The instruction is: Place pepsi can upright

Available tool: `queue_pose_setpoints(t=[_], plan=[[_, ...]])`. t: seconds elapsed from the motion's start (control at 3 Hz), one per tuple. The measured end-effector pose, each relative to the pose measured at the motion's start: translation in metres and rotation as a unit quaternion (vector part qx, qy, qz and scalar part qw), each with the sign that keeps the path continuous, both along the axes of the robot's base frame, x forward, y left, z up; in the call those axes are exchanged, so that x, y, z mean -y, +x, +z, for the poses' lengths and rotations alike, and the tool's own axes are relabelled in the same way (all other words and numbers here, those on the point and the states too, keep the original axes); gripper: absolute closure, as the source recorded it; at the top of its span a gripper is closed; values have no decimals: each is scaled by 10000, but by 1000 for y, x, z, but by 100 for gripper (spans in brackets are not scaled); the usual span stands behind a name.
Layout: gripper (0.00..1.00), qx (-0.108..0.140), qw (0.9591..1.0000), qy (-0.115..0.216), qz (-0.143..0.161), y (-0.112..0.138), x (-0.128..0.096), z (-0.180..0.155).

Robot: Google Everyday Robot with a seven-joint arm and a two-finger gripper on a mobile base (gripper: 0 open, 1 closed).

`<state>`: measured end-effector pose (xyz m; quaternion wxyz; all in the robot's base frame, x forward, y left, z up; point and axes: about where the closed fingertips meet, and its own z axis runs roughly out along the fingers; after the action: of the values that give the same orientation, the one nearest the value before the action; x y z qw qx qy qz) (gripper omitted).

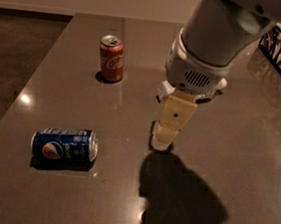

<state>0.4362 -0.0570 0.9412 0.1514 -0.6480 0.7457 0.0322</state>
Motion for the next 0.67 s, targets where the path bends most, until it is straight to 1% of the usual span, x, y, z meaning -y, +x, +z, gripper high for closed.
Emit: queue_pose_setpoints(t=[0.33, 0.67], plan=[[0, -160, 9991, 32, 396, -6, -39, -8], [0, -279, 9968, 66, 747, -20, -85, -24]])
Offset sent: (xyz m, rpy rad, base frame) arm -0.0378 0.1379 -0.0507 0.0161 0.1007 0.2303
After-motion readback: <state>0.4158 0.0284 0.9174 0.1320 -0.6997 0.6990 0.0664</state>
